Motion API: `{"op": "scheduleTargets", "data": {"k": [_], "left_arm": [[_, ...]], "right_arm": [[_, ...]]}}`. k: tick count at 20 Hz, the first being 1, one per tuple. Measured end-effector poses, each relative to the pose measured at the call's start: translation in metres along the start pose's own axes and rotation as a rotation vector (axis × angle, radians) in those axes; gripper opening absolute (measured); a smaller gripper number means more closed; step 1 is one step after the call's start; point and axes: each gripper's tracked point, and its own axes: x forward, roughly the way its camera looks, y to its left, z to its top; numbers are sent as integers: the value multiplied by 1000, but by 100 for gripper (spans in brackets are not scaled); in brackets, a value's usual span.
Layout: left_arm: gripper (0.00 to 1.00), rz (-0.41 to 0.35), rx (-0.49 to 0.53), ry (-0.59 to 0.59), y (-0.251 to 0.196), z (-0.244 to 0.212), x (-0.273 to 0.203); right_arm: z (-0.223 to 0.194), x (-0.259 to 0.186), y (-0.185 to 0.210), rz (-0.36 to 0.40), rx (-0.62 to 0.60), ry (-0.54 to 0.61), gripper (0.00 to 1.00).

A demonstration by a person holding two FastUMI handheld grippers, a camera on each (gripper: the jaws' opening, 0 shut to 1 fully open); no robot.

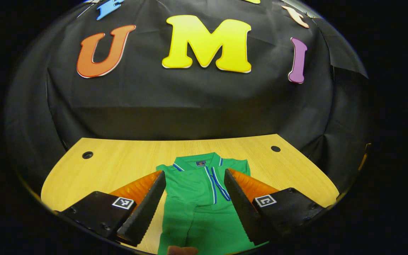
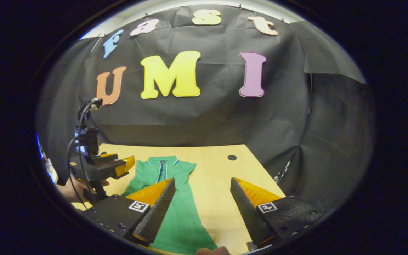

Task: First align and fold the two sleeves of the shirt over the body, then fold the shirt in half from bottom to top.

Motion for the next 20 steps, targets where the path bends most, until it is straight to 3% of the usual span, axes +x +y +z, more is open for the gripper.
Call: {"op": "scheduleTargets", "data": {"k": [3,8,20], "left_arm": [[100,72,10,-66,18,18,-52],[100,94,35,-80,30,-2,-119],[100,64,25,297,75,-144,-197]], "right_arm": [[1,-4,15,76,-56,-12,95],[-12,-16,20,168,-151,-6,95],[-139,-54,-13,194,-176,299,98]]}}
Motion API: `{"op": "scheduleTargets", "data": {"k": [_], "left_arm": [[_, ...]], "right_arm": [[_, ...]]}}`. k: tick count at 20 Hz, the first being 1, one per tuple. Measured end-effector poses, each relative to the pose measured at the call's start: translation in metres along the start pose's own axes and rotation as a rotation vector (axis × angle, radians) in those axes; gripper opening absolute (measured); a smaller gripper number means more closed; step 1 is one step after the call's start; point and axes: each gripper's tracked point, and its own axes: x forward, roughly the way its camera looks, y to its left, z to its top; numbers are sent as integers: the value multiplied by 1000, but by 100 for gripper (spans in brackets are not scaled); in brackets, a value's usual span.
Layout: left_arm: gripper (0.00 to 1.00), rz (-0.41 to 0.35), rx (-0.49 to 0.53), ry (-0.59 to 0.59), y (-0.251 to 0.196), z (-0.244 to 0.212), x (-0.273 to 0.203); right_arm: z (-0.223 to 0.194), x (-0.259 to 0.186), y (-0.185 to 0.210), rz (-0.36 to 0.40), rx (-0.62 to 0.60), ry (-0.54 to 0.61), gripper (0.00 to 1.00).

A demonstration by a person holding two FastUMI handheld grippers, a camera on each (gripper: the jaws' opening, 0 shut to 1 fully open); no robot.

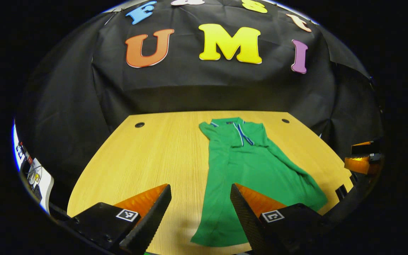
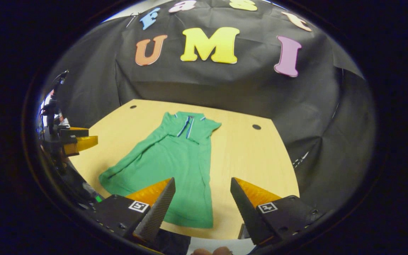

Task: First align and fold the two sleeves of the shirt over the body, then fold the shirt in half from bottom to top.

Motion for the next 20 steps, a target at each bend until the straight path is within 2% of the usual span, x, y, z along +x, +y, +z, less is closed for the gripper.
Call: {"op": "scheduleTargets", "data": {"k": [6,10,14,20], "left_arm": [[100,-104,16,243,-17,-79,-13],[100,-116,8,398,-14,-119,0],[100,-102,24,463,-8,-127,4],[100,-81,66,478,-8,-128,18]], "right_arm": [[-58,15,-5,-5,31,174,95],[-99,35,-4,34,63,315,96],[-129,45,-6,30,76,407,96],[-149,60,-12,12,70,506,96]]}}
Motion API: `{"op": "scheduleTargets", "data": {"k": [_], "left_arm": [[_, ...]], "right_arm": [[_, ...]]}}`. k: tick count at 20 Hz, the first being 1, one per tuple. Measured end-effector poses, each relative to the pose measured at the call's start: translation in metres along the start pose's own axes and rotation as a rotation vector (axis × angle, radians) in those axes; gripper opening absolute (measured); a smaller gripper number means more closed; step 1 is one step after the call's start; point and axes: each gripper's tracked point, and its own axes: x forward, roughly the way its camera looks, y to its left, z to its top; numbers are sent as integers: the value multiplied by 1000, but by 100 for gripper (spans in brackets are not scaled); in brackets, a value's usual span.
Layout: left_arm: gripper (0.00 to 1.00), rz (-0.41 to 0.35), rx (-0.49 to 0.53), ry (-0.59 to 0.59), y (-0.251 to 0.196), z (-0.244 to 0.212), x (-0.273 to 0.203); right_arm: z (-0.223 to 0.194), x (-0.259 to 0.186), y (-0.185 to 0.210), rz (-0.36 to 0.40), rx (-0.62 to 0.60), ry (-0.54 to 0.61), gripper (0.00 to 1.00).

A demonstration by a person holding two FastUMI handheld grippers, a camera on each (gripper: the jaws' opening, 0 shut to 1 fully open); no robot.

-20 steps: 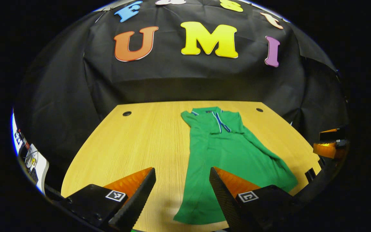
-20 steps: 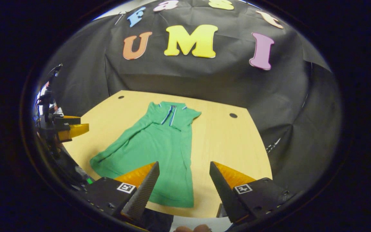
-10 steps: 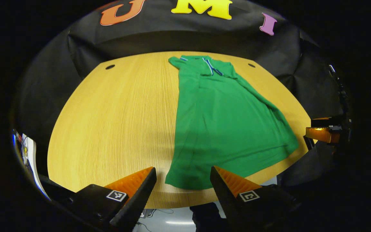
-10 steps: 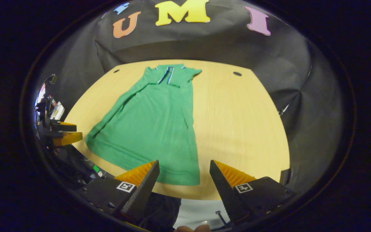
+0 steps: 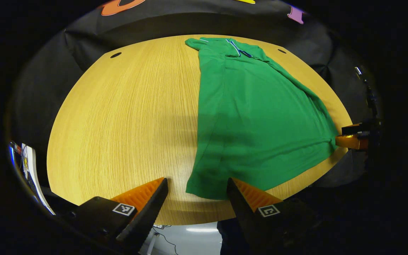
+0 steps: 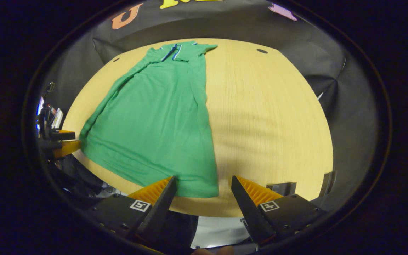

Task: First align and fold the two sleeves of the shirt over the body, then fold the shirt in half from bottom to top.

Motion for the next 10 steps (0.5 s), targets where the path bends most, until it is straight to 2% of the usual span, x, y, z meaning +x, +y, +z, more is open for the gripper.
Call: {"op": "scheduleTargets", "data": {"k": [2,5,10], "left_arm": [[100,5,12,8,2,-1,10],[100,-5,-28,34,3,-5,20],[100,3,-46,44,2,17,29]], "right_arm": [[0,6,-3,-7,-8,5,96],[-4,12,-3,-1,-17,43,96],[-4,13,-7,1,-7,50,97]]}}
